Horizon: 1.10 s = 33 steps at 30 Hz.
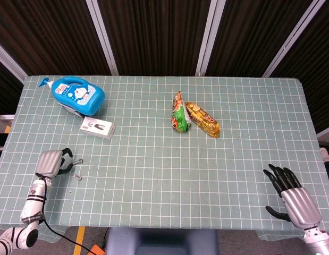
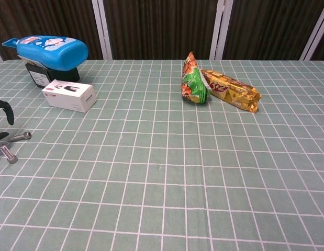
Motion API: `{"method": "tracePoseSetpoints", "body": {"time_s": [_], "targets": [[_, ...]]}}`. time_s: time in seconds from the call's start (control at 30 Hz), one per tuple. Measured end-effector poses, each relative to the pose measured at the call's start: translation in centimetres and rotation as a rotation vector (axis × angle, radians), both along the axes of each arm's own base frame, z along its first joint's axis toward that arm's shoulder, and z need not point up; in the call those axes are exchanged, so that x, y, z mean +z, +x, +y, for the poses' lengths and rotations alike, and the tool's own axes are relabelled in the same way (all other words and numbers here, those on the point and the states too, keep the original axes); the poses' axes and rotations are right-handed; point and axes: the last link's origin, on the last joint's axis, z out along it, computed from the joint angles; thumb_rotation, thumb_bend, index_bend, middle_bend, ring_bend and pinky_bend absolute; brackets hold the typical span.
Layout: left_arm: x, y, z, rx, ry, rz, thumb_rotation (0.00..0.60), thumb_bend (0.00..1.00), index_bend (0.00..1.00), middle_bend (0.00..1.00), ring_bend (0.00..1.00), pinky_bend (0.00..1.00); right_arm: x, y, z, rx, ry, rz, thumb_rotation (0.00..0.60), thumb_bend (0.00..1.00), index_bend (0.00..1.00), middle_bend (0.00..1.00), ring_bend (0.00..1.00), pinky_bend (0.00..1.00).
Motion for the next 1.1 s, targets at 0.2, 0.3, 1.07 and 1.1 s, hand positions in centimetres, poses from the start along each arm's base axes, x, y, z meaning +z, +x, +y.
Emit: {"method": "tracePoseSetpoints", "body": {"time_s": [0.2, 0.3, 1.07, 1.1], "targets": [[-0.4, 0.0, 0.2, 0.019, -0.020, 0.008, 0.600, 0.32, 0.48, 1.00, 1.00, 1.00, -0.1, 0.0, 0.0, 0.000, 0.001, 0.002, 0.600, 0.27, 0.00, 0.00, 0.00, 0.00], [-0.8, 0.2, 0.3, 0.019, -0.027, 0.009, 0.600, 0.31, 0.48, 1.00, 1.00, 1.00, -0.1, 0.0, 0.0, -0.001, 0.000, 0.002, 0.600, 0.27, 0.00, 0.00, 0.00, 0.00], [-2.1, -0.1, 0.6, 0.039, -0.052, 0.049, 0.600, 0.32, 0.51, 1.00, 1.00, 1.00, -0.1, 0.0, -0.1, -0.004, -0.001, 0.004, 0.600, 0.27, 0.00, 0.00, 0.00, 0.00], [-2.1, -0.1, 0.6, 0.038, -0.051, 0.051, 0.600, 0.32, 0.51, 1.00, 1.00, 1.00, -0.1, 0.0, -0.1, -0.004, -0.001, 0.004, 0.600, 0.27, 0.00, 0.00, 0.00, 0.00]]}}
